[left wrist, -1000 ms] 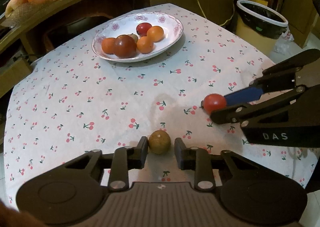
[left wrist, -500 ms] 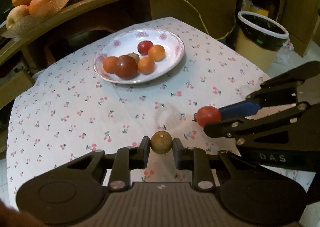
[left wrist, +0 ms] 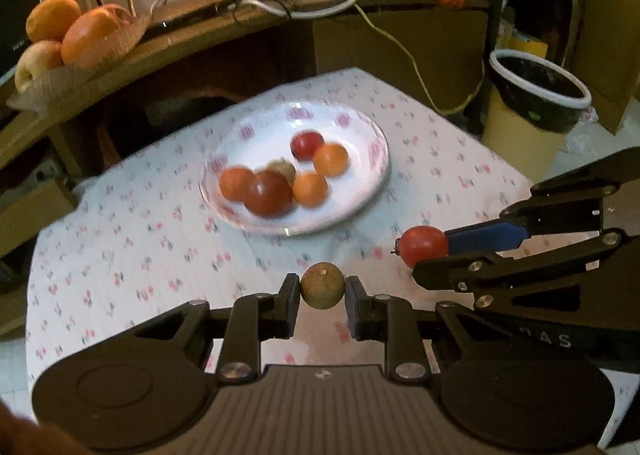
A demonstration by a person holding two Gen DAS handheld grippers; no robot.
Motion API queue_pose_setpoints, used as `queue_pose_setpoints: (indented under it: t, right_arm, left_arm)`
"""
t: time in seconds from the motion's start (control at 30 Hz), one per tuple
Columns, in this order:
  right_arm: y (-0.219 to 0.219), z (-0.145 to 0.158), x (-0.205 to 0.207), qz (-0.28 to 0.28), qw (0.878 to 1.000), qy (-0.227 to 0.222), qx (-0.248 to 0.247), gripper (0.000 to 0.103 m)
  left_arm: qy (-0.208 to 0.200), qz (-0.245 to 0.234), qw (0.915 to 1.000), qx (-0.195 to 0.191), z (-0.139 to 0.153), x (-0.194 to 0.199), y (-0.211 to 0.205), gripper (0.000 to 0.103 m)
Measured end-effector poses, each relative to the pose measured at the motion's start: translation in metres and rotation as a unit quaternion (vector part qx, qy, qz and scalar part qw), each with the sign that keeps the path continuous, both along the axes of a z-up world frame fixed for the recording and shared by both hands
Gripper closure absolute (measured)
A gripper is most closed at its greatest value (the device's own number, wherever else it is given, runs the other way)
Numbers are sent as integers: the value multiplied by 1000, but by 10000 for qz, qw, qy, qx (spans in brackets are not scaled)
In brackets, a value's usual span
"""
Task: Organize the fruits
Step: 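Carry kiwi and tomato into the white plate and open both grippers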
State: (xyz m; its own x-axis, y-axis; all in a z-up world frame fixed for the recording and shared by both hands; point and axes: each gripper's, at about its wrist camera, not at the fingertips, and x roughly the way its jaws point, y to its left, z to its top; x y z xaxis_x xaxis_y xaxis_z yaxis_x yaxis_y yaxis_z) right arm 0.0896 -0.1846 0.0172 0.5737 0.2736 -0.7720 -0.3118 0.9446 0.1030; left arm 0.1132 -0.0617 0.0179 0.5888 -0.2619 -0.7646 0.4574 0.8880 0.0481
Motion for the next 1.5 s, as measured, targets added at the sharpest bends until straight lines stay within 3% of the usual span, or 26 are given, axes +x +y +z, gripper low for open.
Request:
queue_pose_setpoints:
  t: [0.13, 0.23, 0.77, 1.5]
  right_arm:
    - [-4, 7, 16, -132, 9998, -121, 78, 78]
    - [-3, 8, 28, -172, 9997, -162, 97, 77]
    - [-11, -3, 95, -462, 9987, -217, 35, 77]
    - [-12, -15, 127, -548, 9984, -151, 37, 72]
  left_arm:
    - [-179, 103, 9997, -138, 12, 20, -1, 73]
    - [-362, 110, 9993, -28, 17, 35, -5, 73]
    - [-342, 124, 9993, -16, -1, 107, -16, 73]
    - [-173, 302, 9994, -72, -21, 141, -12, 72]
